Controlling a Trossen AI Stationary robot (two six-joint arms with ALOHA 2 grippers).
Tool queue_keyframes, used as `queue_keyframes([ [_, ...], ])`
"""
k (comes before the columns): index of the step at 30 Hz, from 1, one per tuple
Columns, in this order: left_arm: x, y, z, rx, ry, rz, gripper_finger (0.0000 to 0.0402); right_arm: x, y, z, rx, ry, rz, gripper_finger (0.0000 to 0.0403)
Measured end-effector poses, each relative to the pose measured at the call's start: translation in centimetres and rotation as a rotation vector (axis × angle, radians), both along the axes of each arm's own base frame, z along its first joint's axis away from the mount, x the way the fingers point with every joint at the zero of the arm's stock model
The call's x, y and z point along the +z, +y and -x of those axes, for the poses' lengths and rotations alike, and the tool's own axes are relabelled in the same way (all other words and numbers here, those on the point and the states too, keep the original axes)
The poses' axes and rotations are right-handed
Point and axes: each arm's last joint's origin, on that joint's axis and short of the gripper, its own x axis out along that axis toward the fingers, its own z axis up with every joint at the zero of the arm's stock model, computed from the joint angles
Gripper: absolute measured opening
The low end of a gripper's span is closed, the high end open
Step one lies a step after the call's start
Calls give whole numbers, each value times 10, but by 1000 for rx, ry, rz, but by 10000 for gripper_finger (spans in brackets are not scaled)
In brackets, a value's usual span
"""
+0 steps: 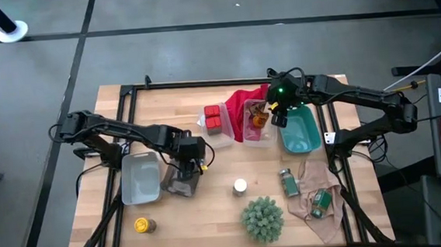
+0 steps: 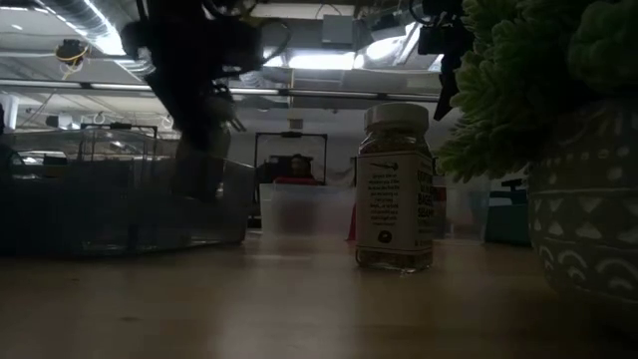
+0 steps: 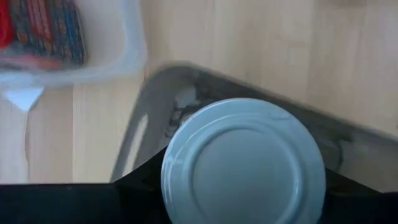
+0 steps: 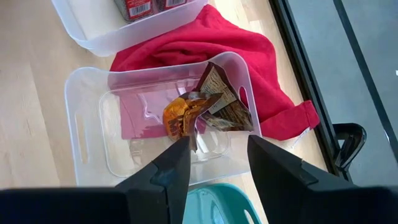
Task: Sort spices by type
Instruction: Put the left white seasoning bottle into the black bin
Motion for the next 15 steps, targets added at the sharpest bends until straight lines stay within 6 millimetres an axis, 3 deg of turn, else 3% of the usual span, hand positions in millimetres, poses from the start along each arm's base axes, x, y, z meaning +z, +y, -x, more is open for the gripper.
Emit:
queue_keyframes([
  [15, -33, 16, 0, 42, -88, 1, 180, 0, 0, 0, 0, 0, 0, 161],
])
